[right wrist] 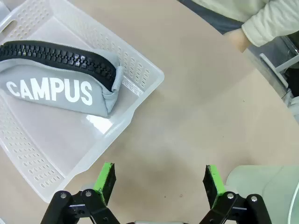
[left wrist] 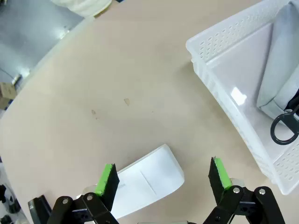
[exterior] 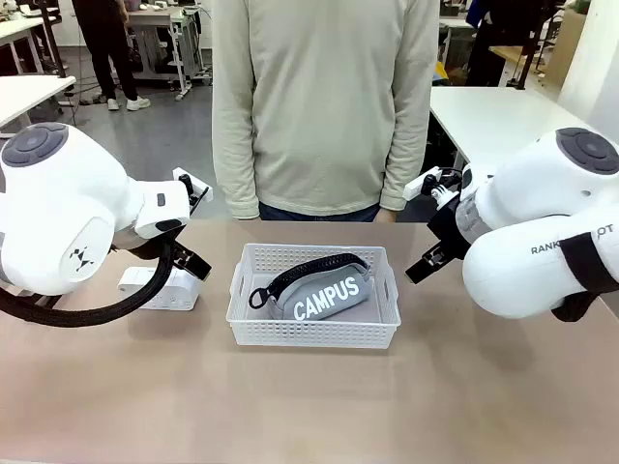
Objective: Efficiently arrange items inside the basket to fit them all.
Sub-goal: Pick up the Digital clock and place it inside the Organizing basket.
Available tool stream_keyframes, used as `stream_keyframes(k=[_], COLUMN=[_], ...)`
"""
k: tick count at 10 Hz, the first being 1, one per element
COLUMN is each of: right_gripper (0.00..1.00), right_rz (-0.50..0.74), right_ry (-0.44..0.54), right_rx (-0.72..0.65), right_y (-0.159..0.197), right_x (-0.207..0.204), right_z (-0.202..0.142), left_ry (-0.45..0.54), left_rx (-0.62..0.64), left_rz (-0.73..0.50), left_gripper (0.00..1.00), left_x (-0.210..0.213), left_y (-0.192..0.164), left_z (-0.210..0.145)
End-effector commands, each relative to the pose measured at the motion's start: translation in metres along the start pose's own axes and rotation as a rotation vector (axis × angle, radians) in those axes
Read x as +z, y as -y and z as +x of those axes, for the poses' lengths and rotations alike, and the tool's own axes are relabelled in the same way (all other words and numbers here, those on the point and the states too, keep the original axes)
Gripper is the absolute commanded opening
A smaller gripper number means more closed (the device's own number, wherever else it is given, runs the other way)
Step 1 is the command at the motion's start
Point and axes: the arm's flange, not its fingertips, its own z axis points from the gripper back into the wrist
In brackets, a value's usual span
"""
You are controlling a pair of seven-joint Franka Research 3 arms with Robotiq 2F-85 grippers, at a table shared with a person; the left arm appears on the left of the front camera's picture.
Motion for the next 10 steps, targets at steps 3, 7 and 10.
stream_keyframes(k=[3, 7, 10], right_gripper=[1.00, 1.00, 1.00], right_rz=[0.000, 0.000, 0.000], right_ry=[0.000, 0.000, 0.000], right_rx=[0.000, 0.000, 0.000], right_y=[0.0000, 0.0000, 0.0000], right_x=[0.0000, 0.0000, 0.0000], right_z=[0.0000, 0.0000, 0.0000], left_ry=[0.000, 0.000, 0.000], left_rx=[0.000, 0.000, 0.000], left_rz=[0.000, 0.000, 0.000], left_gripper=[1.00, 1.00, 1.00], left_x=[0.0001, 0.0001, 0.0001], left_y=[0.0000, 0.0000, 0.0000], left_z=[0.0001, 0.0001, 0.0001])
